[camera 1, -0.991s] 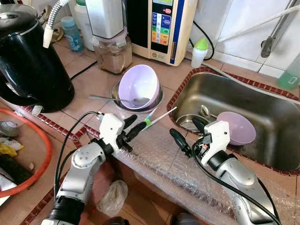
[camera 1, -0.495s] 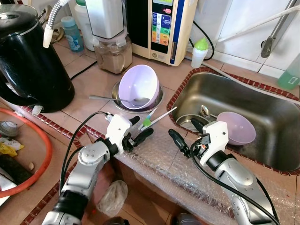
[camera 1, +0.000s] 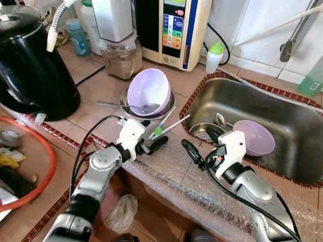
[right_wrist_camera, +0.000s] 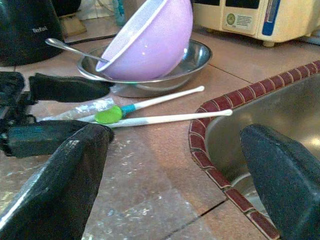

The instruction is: Kitchen organization

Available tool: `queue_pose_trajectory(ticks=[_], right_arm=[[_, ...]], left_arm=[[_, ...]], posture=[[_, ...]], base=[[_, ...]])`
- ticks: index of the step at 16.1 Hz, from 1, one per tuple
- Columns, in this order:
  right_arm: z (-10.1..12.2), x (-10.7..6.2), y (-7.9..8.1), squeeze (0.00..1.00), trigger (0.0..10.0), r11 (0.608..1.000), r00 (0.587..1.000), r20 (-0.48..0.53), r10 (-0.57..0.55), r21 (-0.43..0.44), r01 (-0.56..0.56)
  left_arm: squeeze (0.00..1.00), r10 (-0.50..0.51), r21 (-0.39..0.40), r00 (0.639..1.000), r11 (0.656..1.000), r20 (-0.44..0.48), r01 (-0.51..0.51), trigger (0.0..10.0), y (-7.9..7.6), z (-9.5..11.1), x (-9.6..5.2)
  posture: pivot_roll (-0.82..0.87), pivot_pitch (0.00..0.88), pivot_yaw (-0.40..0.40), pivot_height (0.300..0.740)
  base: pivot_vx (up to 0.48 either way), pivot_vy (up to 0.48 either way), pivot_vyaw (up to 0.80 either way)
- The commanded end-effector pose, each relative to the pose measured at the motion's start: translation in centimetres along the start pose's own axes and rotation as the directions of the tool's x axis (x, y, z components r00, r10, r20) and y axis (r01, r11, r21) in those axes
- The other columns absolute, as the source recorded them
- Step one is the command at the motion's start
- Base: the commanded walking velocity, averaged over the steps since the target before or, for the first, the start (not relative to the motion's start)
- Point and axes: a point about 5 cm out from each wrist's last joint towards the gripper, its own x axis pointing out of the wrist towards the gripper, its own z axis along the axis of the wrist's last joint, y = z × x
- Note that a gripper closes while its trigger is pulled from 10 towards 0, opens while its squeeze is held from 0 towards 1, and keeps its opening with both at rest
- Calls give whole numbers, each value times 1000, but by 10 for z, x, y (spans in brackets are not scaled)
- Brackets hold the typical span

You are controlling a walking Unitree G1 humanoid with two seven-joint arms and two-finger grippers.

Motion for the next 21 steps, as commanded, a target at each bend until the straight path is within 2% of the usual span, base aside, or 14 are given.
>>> queue_pose_trajectory(ticks=[1,2,3,4,8,21], right_arm=[[2,0,1,0,10000,1000,1000,6,10,4,-10],[2,0,2,0,10000,1000,1000,6,15,6,-15],[1,-1,4,0,10000,998,999,-4,49,25,-49],[0,-2,6,0,10000,997,997,-18,76,36,-75],[-5,-6,10,0,10000,991,990,-59,131,45,-129],[-6,-7,11,0,10000,990,988,-75,136,42,-133]], left_arm=[[0,-32,-24,995,999,-99,30,10000,-8,-20,-2],[0,-40,-26,993,999,-108,38,10000,-9,-22,-2],[0,-57,-29,992,998,-116,54,667,-12,-25,-2],[0,-73,-39,989,997,-127,68,0,-14,-27,-2],[0,-120,-46,976,992,-179,114,0,-19,-37,-5],[0,-156,-51,969,988,-191,149,0,-21,-46,-18]], posture=[[-173,36,29,740],[-173,36,29,740],[-179,33,29,740],[-179,33,29,740],[-183,36,31,740],[-181,36,25,740]], base=[[0,0,0],[0,0,0],[0,0,0],[0,0,0],[0,0,0],[0,0,0]])
